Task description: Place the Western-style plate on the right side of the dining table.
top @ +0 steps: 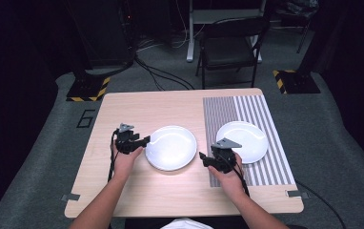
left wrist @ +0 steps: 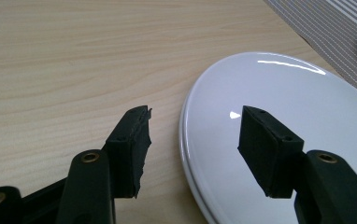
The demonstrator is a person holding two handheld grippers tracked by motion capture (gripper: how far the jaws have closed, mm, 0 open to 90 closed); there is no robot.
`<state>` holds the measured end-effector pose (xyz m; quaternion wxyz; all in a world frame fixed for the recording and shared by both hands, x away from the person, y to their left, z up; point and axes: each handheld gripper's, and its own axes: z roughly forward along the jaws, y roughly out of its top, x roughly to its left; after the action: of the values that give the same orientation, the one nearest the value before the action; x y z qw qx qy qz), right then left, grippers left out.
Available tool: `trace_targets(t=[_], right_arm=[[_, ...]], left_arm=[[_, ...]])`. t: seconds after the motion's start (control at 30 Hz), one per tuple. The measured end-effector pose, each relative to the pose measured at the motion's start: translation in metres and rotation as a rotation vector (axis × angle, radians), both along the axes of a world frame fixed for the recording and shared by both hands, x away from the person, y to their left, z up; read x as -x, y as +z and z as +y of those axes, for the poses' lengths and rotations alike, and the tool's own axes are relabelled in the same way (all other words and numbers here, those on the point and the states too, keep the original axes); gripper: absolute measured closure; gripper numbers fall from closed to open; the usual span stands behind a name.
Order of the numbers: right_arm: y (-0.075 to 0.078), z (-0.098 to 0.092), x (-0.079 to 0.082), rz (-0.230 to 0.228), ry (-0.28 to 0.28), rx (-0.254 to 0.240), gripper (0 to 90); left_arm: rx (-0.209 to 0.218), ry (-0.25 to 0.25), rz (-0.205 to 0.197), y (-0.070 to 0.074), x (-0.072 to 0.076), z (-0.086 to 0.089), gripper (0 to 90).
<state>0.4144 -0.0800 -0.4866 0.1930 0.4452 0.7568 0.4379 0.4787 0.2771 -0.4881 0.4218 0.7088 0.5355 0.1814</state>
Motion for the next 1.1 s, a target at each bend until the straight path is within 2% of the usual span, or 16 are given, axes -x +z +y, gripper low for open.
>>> trace_targets(t=[0.13,0.27,0.4,0.6,0.7,0.8,0.93,1.1], right_arm=[[-0.005,0.003,0.003,-0.014,-0.002,0.011,40.8],[-0.011,0.005,0.006,-0.006,0.003,0.022,40.9],[-0.016,0.010,0.009,-0.003,0.019,0.042,41.0],[-0.023,0.016,0.012,0.000,0.055,0.072,41.0],[-0.026,0.016,0.012,0.000,0.061,0.086,41.0],[-0.029,0.016,0.012,0.017,0.061,0.080,40.9],[-0.032,0.015,0.012,0.024,0.070,0.085,40.9],[-0.033,0.014,0.012,0.025,0.082,0.093,40.9]], left_arm=[[0.003,0.003,0.005,-0.007,0.001,0.003,44.3],[-0.017,-0.001,0.016,-0.012,0.000,0.005,44.5],[-0.051,0.005,-0.007,-0.013,-0.001,0.010,44.2],[-0.093,0.036,0.003,-0.021,-0.007,0.022,43.4],[-0.084,0.058,0.011,-0.025,-0.011,0.028,43.2],[-0.077,0.063,0.020,-0.027,-0.013,0.033,43.0],[-0.089,0.085,0.006,-0.029,-0.017,0.036,42.6],[-0.096,0.087,0.007,-0.031,-0.020,0.037,42.6]])
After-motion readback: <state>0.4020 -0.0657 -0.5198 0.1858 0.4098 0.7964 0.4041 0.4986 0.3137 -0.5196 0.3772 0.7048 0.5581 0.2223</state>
